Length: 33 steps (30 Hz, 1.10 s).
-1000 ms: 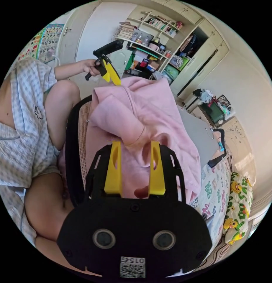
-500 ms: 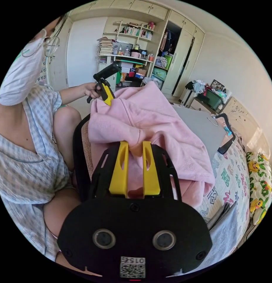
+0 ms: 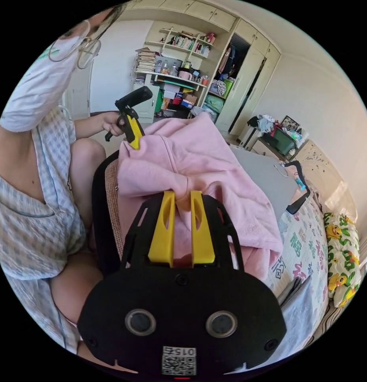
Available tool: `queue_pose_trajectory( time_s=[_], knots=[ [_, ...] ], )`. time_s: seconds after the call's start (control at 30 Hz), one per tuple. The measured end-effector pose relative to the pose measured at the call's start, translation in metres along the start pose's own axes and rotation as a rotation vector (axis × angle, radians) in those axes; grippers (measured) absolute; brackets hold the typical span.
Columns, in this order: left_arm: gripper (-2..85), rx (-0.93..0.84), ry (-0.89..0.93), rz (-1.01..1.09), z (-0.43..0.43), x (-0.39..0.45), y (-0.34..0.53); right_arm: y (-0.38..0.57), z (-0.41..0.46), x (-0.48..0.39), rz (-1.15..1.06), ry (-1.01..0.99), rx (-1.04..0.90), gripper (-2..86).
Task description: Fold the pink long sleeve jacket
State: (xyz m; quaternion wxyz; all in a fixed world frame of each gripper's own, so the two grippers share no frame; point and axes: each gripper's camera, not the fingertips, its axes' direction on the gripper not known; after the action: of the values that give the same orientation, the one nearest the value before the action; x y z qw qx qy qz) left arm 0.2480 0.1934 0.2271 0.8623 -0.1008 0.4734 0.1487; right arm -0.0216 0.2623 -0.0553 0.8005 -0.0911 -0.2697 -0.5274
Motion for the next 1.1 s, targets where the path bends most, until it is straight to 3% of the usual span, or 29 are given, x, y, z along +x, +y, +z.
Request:
queue_pose_trajectory(
  time_s=[0.1,0.23,0.27,0.33,0.4,0.47,0.57,0.63,0.7,0.83,0.93,1.0,1.1],
  knots=[
    [0.8,0.102,0.06,0.065,-0.047,0.012,-0.031,-0.028,-0.021,0.023,0.032,-0.024,0.012,6.5],
    [0.4,0.343,-0.051,0.155,-0.151,0.038,-0.126,-0.092,-0.06,0.097,0.163,-0.054,0.105,6.2],
    [0.5,0.388,-0.084,0.17,-0.165,0.042,-0.143,-0.119,-0.068,0.131,0.217,-0.012,0.141,6.1],
    [1.0,0.587,-0.317,0.244,-0.211,0.051,-0.221,-0.173,-0.065,0.187,0.325,0.248,0.111,5.9],
    [2.1,0.674,-0.461,0.216,-0.222,0.04,-0.274,-0.232,-0.052,0.258,0.568,0.498,0.122,6.3],
    [3.7,0.706,-0.471,0.096,-0.224,0.025,-0.293,-0.247,-0.062,0.272,0.651,0.468,0.216,6.7],
    [6.8,0.637,-0.365,0.194,-0.217,0.034,-0.256,-0.237,-0.062,0.242,0.483,0.283,0.198,10.3],
    [8.0,0.452,-0.361,0.216,-0.207,0.047,-0.19,-0.203,-0.054,0.2,0.374,0.252,0.121,11.5],
    [8.5,0.374,-0.345,0.219,-0.207,0.051,-0.122,-0.127,-0.057,0.14,0.32,0.16,0.093,12.2],
    [11.3,0.282,-0.466,-0.007,-0.231,0.039,0.032,-0.004,-0.073,0.078,0.427,0.164,0.035,11.8],
    [14.4,0.337,-0.53,-0.165,-0.248,0.04,0.114,0.079,-0.085,0.05,0.61,0.176,-0.004,13.0],
    [15.5,0.364,-0.515,-0.199,-0.253,0.043,0.139,0.12,-0.089,0.038,0.71,0.063,0.049,14.6],
    [15.4,0.393,-0.343,-0.191,-0.254,0.042,0.147,0.134,-0.078,0.035,0.737,-0.054,0.075,16.1]
  ],
)
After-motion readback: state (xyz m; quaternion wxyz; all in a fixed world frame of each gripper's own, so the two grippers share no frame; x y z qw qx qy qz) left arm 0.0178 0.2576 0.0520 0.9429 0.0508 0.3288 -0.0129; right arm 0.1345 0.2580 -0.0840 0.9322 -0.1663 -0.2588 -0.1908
